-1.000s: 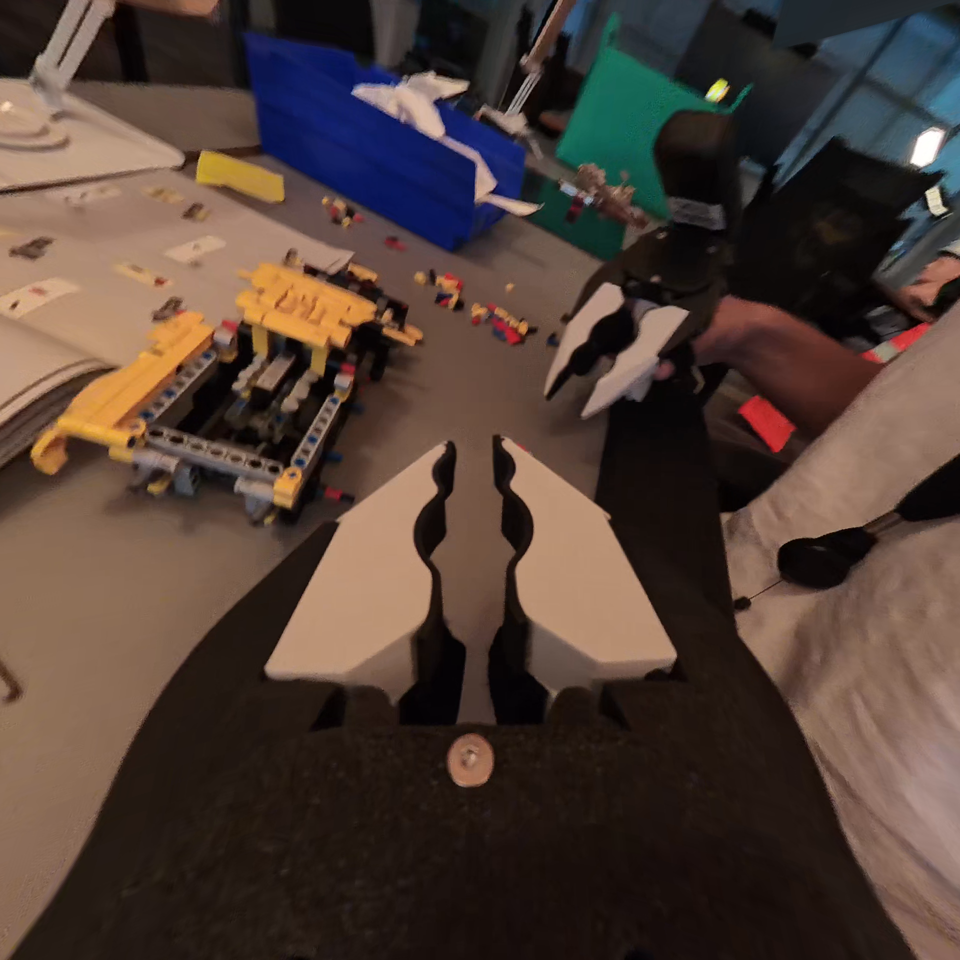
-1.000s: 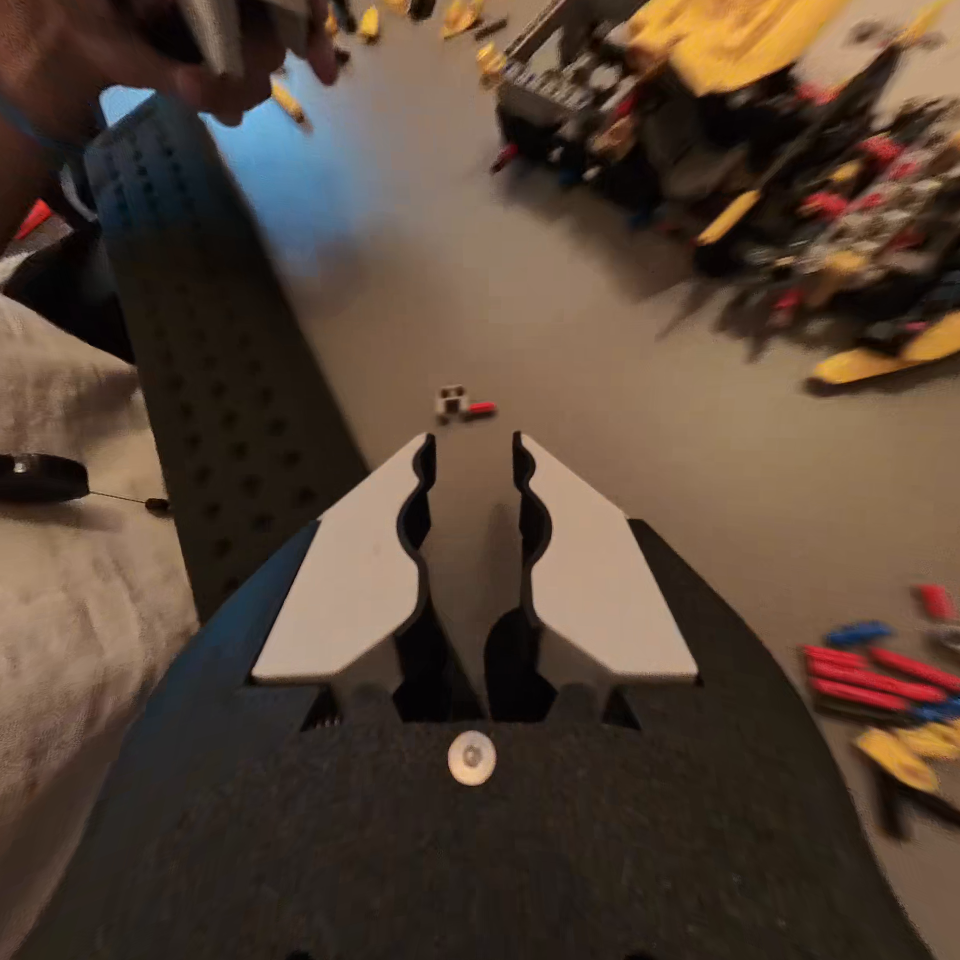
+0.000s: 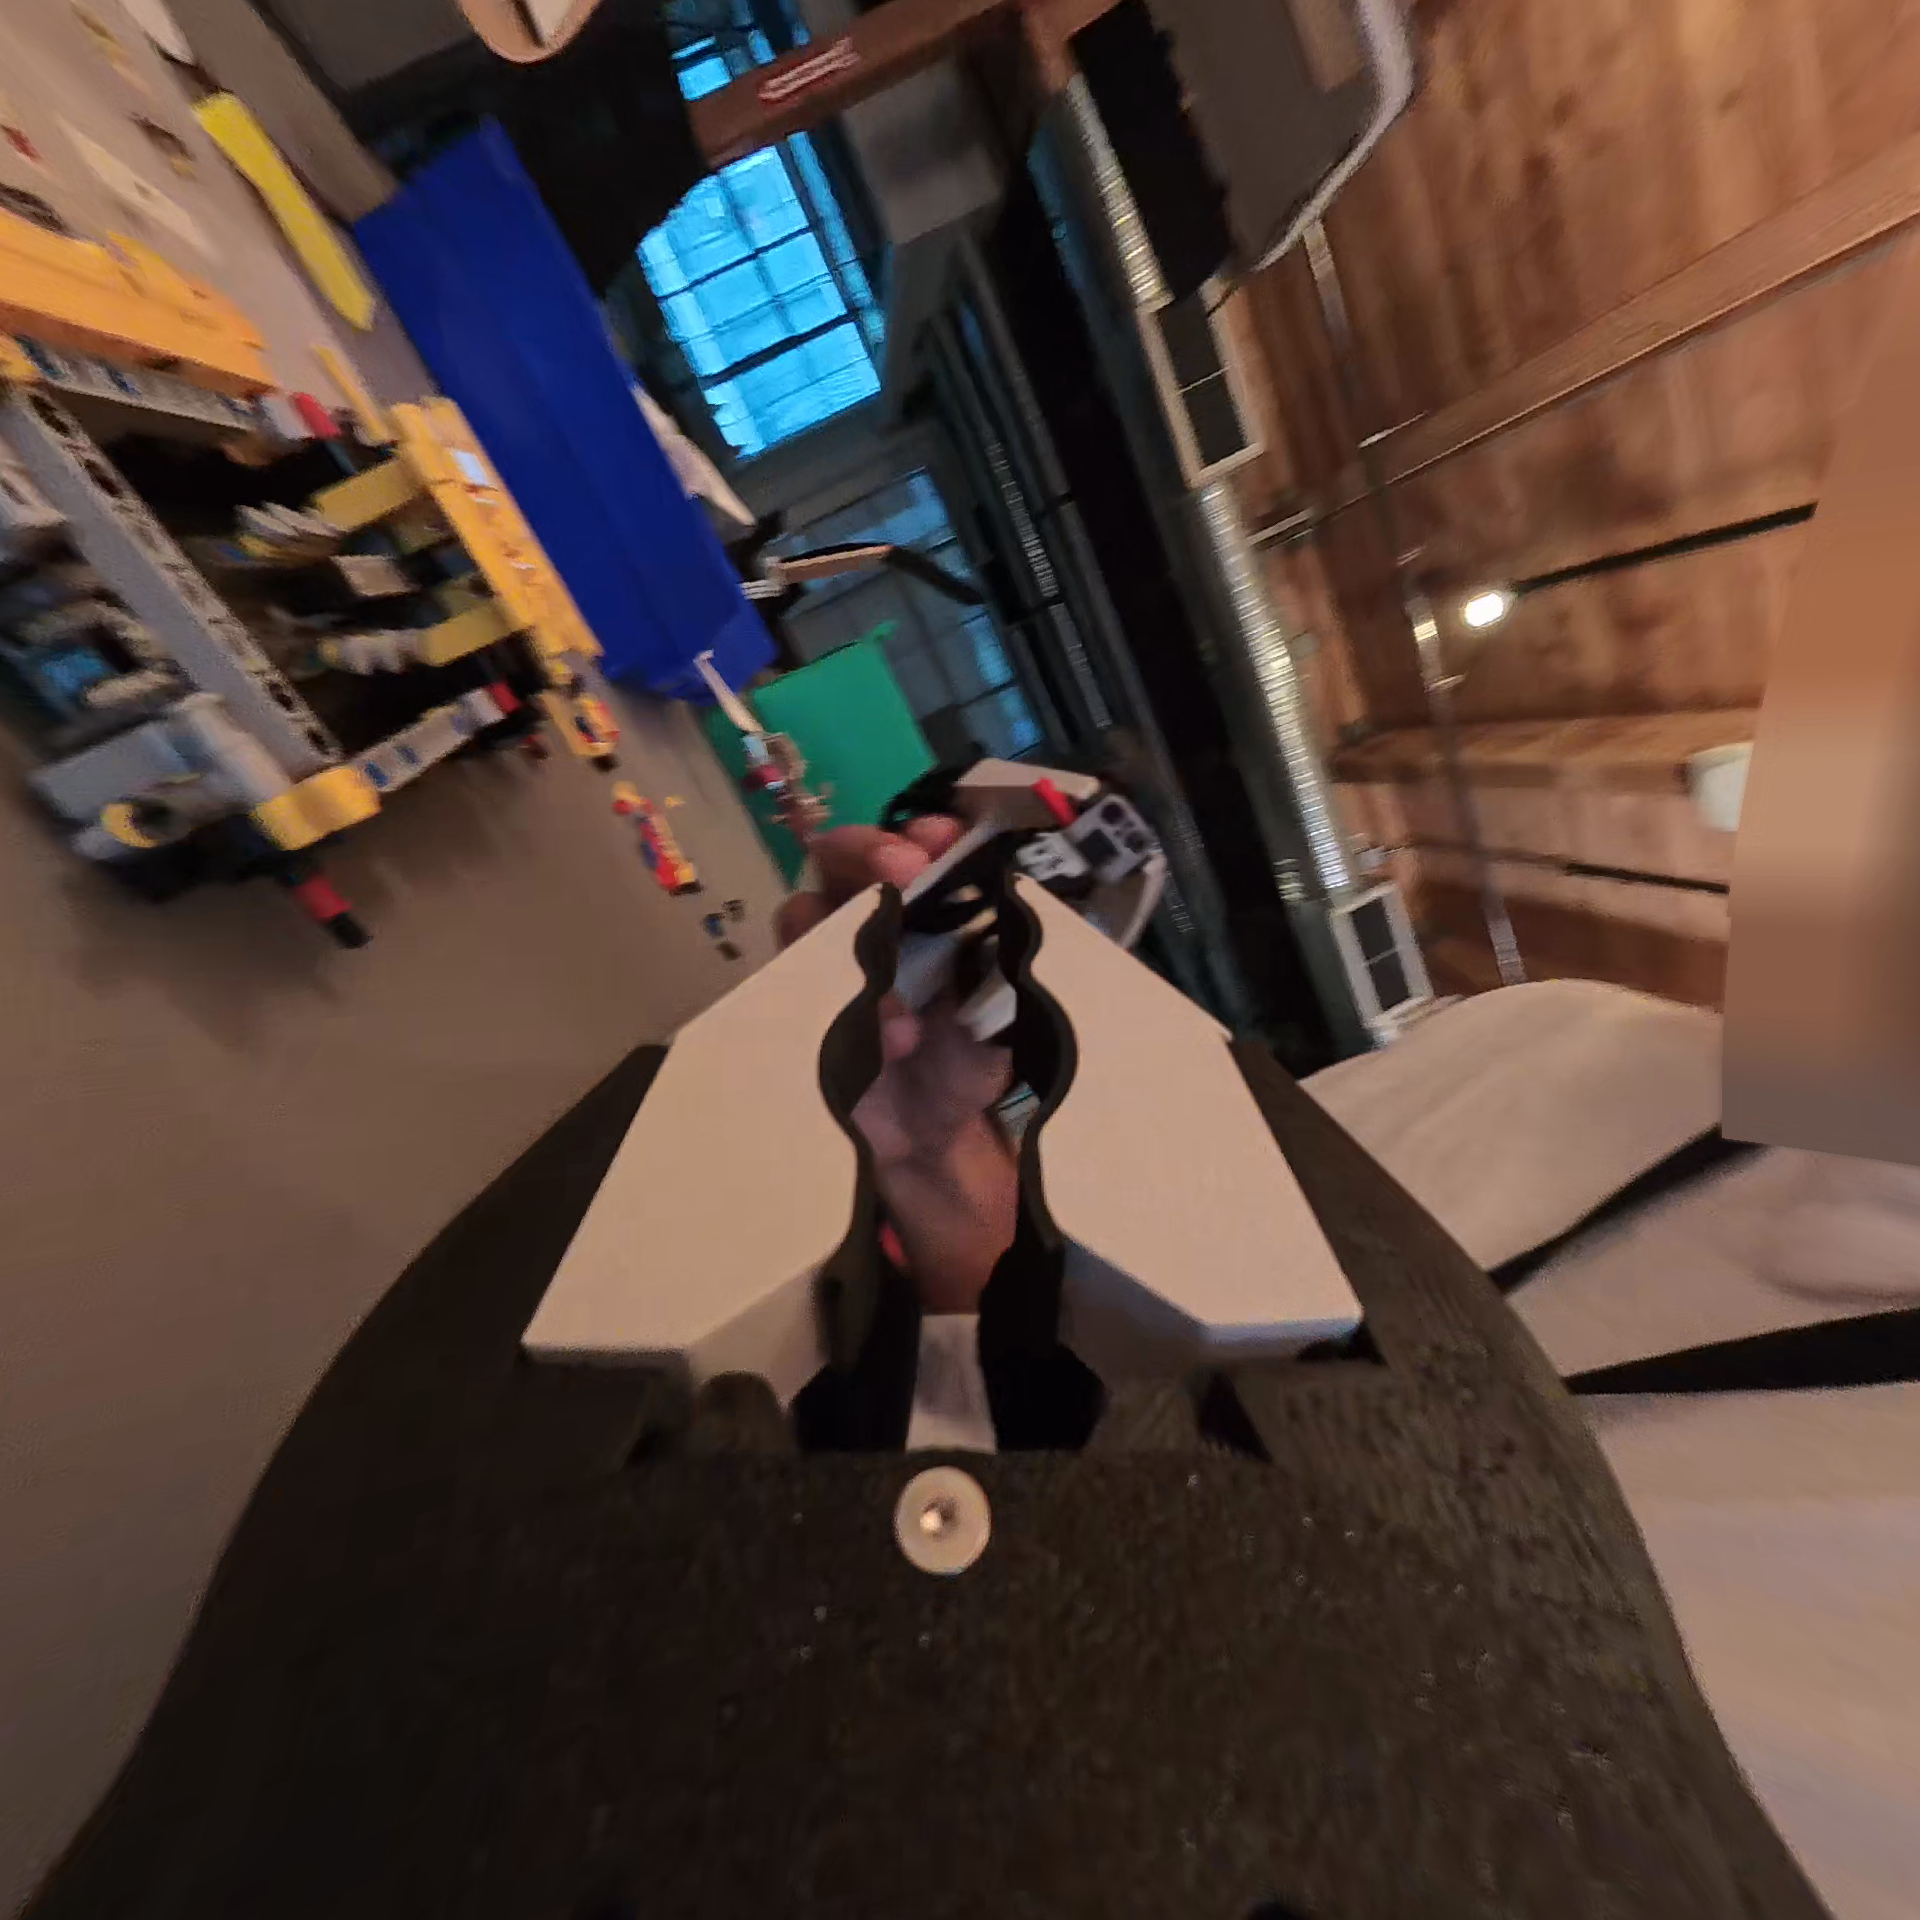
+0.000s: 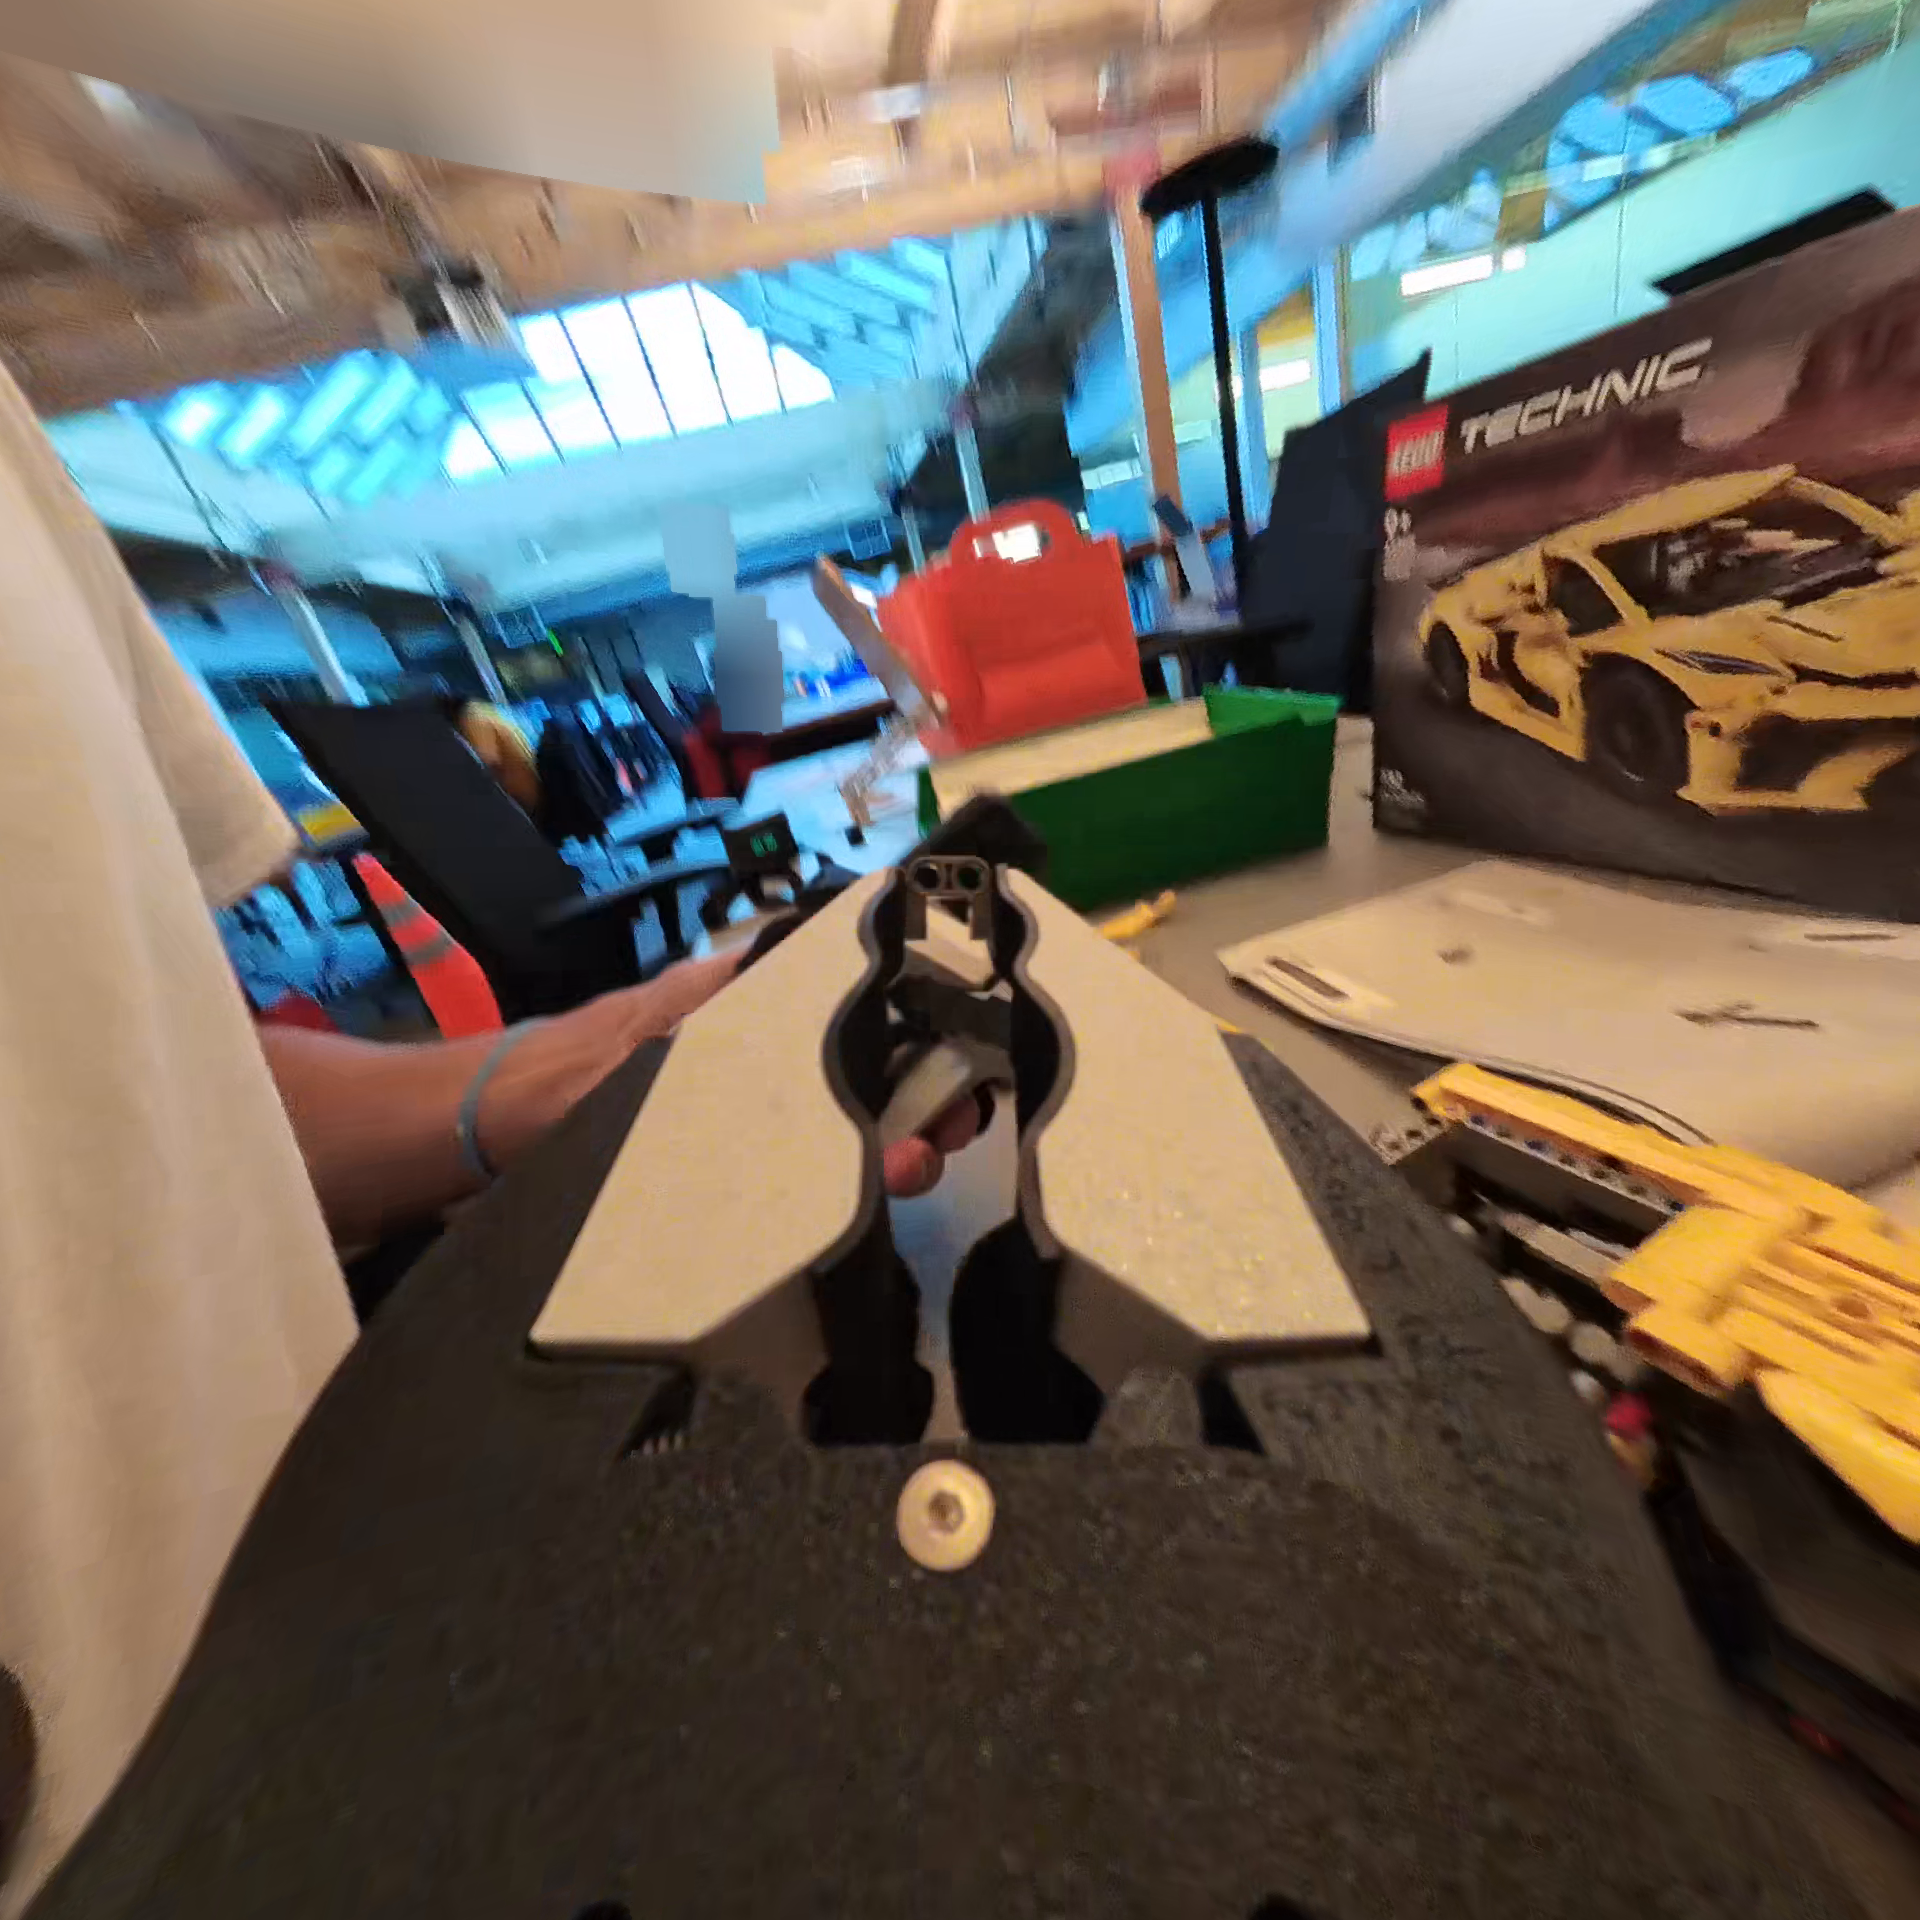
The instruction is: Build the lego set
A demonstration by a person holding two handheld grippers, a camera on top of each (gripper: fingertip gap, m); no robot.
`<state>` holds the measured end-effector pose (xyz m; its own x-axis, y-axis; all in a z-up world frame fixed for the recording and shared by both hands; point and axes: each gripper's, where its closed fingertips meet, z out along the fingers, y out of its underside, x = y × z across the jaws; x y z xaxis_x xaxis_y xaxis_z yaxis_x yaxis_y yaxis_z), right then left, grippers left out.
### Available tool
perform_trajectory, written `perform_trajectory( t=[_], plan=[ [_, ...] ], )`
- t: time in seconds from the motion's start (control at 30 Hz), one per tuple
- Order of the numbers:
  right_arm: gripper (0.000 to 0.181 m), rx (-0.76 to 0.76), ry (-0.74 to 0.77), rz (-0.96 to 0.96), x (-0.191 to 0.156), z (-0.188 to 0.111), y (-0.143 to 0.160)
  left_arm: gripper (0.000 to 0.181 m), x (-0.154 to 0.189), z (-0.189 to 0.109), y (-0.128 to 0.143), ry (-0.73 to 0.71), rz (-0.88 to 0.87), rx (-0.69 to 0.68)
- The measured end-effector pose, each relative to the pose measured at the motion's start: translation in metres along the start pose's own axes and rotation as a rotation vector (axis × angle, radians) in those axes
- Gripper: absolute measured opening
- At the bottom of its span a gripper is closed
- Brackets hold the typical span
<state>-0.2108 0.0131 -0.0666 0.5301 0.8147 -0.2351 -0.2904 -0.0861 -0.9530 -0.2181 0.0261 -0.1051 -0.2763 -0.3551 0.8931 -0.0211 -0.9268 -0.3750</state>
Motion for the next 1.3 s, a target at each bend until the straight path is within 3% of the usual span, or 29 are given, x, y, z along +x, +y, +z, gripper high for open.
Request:
perform_trajectory(
  t=[0.1,0.3,0.6,0.73,0.87,0.9,1.0,1.07,1.13,1.3],
  plan=[
    [0.014,0.024,0.008,-0.047,0.002,0.004,0.007,0.018,0.015,0.001,-0.002,0.112,-0.078,0.024],
    [0.015,0.003,-0.016,-0.105,-0.008,0.009,0.013,0.028,0.026,0.007,0.01,0.197,-0.146,-0.031],
    [0.015,-0.081,-0.017,-0.202,-0.005,0.007,0.025,0.026,0.028,0.011,0.009,0.241,-0.217,-0.027],
    [0.015,-0.097,-0.002,-0.224,-0.004,0.008,0.027,0.013,0.025,0.014,0.017,0.187,-0.18,-0.065],
    [0.024,-0.176,0.023,-0.214,0.005,0.001,0.043,0.013,-0.003,0.01,0.021,-0.091,0.0,-0.116],
    [0.031,-0.204,0.033,-0.223,0.009,-0.003,0.046,0.013,-0.02,0.005,0.025,-0.245,0.112,-0.167],
    [0.031,-0.256,0.088,-0.227,0.025,-0.02,0.047,0.014,-0.072,-0.032,0.033,-0.737,0.51,-0.43],
    [0.028,-0.257,0.118,-0.212,0.034,-0.031,0.047,0.014,-0.091,-0.058,0.033,-0.982,0.696,-0.61],
    [0.026,-0.241,0.129,-0.179,0.037,-0.035,0.044,0.014,-0.095,-0.064,0.041,-1.06,0.745,-0.733],
    [0.026,-0.223,0.123,-0.155,0.035,-0.034,0.041,0.014,-0.097,-0.056,0.053,-1.124,0.73,-0.842]
  ],
)
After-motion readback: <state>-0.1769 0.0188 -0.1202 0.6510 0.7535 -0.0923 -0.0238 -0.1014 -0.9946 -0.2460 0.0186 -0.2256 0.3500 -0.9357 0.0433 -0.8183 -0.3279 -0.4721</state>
